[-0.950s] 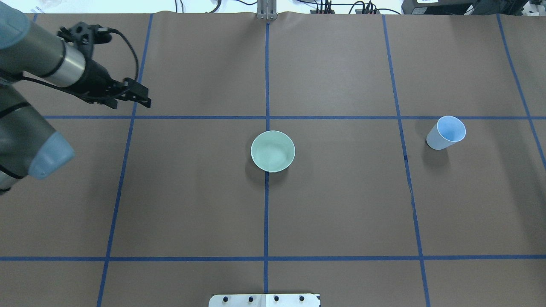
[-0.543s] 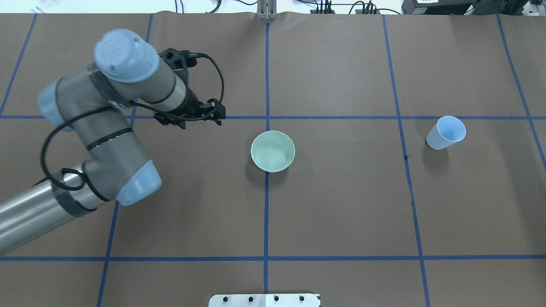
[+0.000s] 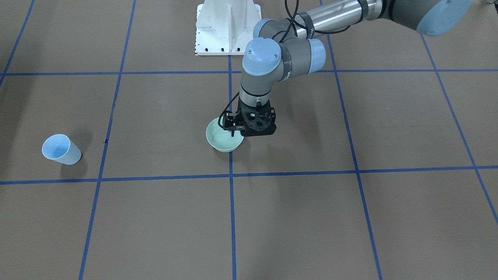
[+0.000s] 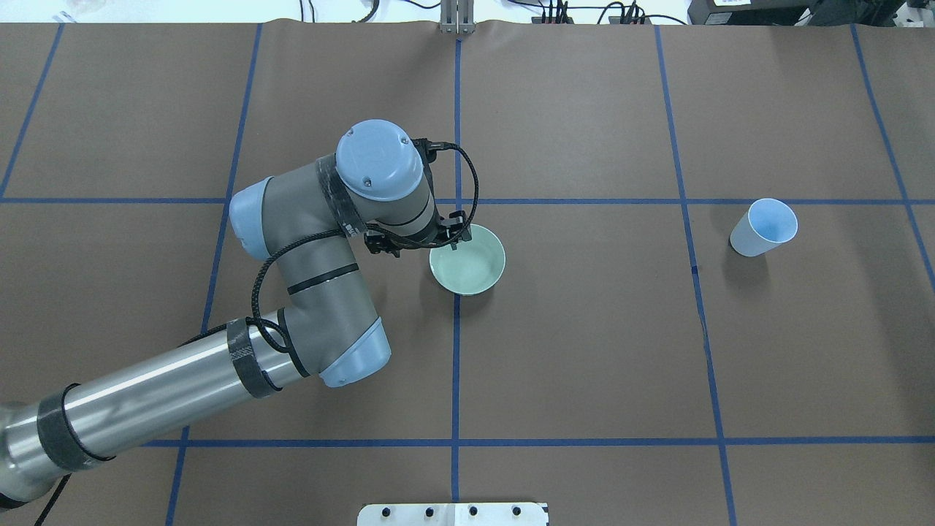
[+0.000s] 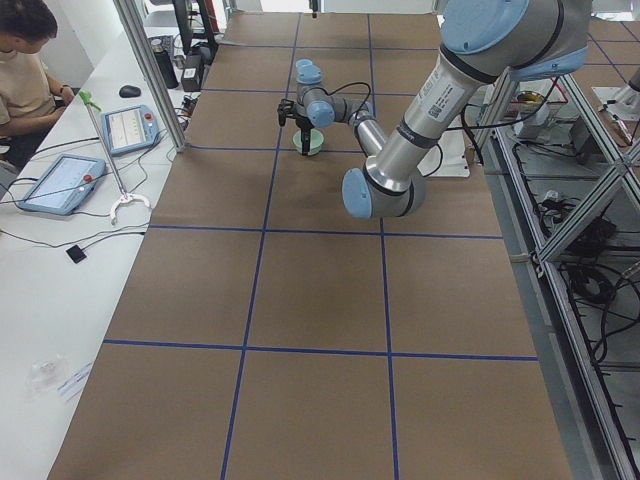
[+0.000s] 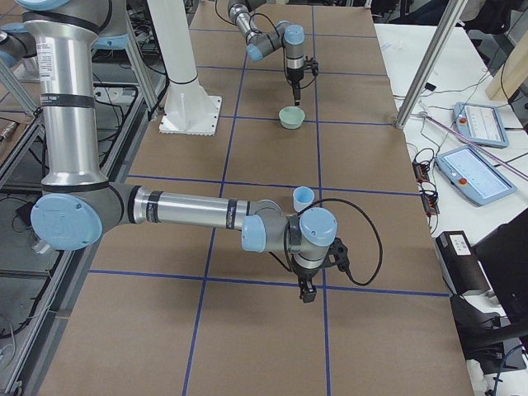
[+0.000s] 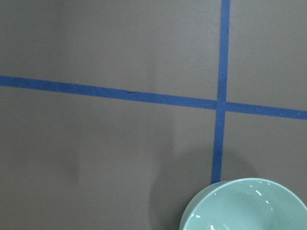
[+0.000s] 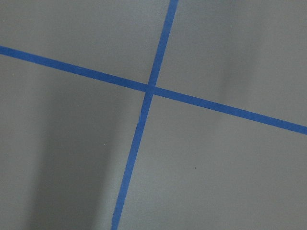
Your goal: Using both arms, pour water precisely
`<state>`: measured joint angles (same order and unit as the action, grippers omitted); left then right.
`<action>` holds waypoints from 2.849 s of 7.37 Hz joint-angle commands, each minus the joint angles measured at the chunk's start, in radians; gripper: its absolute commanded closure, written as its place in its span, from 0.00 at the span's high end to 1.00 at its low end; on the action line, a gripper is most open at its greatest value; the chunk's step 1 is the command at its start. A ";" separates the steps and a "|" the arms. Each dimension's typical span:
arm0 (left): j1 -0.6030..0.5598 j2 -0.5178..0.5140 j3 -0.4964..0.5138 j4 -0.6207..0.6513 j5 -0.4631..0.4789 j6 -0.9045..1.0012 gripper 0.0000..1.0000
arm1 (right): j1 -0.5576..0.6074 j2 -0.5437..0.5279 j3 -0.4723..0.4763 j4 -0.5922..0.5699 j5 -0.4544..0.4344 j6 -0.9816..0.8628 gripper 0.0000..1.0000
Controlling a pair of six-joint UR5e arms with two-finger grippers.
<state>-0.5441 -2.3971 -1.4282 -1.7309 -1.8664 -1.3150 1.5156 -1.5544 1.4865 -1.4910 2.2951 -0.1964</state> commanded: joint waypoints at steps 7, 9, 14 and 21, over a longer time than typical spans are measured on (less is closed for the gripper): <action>0.024 -0.005 -0.023 0.002 0.020 0.043 0.00 | 0.000 -0.004 -0.005 0.000 0.000 0.002 1.00; -0.034 0.050 -0.104 0.008 -0.070 0.149 0.00 | 0.000 -0.012 -0.005 0.000 0.000 0.002 1.00; -0.290 0.529 -0.354 -0.034 -0.255 0.663 0.00 | 0.000 -0.018 -0.008 0.000 0.001 0.002 1.00; -0.661 0.710 -0.071 -0.147 -0.517 1.342 0.00 | 0.000 -0.020 -0.006 0.006 0.001 0.002 1.00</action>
<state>-1.1536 -1.6887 -1.5534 -1.8782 -2.3446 -0.0633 1.5156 -1.5752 1.4795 -1.4849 2.2964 -0.1948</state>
